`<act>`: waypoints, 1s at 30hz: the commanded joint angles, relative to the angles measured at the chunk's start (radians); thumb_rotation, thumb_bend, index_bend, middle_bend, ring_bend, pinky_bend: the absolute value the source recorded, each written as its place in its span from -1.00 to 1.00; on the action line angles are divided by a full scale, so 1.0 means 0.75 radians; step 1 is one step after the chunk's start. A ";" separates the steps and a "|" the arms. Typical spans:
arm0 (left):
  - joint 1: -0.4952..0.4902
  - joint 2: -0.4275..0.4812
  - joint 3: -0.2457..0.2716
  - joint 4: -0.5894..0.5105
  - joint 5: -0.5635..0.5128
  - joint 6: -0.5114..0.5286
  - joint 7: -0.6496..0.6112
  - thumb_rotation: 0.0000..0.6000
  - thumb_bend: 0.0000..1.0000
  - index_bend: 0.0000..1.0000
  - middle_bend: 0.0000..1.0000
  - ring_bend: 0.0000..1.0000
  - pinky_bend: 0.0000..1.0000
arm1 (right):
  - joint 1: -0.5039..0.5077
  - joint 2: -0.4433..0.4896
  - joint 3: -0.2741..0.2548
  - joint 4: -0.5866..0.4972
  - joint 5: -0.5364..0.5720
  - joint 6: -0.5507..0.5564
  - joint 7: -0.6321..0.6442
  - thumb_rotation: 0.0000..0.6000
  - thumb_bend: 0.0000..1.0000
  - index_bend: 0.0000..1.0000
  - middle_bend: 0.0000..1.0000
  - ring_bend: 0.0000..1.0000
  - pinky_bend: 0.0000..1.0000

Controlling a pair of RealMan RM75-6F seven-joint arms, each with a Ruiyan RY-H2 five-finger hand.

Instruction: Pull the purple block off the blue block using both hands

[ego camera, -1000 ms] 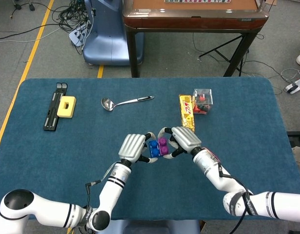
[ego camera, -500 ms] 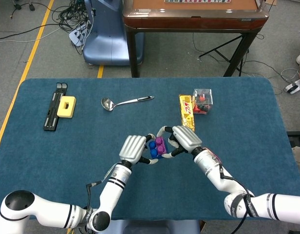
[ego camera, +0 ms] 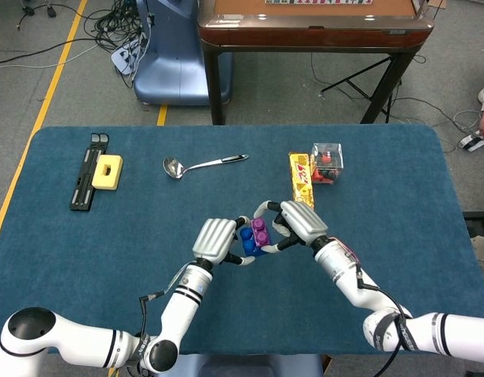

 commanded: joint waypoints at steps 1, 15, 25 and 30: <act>0.003 -0.001 0.003 0.002 0.003 0.001 0.003 0.87 -0.46 0.30 1.00 1.00 1.00 | -0.007 0.005 0.001 -0.001 -0.010 0.001 0.009 1.00 -0.04 0.35 1.00 1.00 1.00; 0.027 0.002 0.037 0.015 -0.003 -0.017 0.013 0.90 -0.46 0.30 1.00 1.00 1.00 | -0.035 0.025 -0.013 0.008 -0.035 -0.003 0.025 1.00 -0.04 0.35 1.00 1.00 1.00; 0.066 0.035 0.096 0.033 -0.058 -0.063 0.027 0.91 -0.46 0.27 1.00 1.00 1.00 | -0.042 0.022 -0.090 0.077 -0.039 -0.035 -0.066 1.00 -0.04 0.35 1.00 1.00 1.00; 0.076 0.051 0.104 0.047 -0.115 -0.081 0.047 1.00 -0.46 0.20 1.00 1.00 1.00 | -0.030 -0.014 -0.134 0.136 -0.020 -0.041 -0.166 1.00 -0.06 0.35 1.00 1.00 1.00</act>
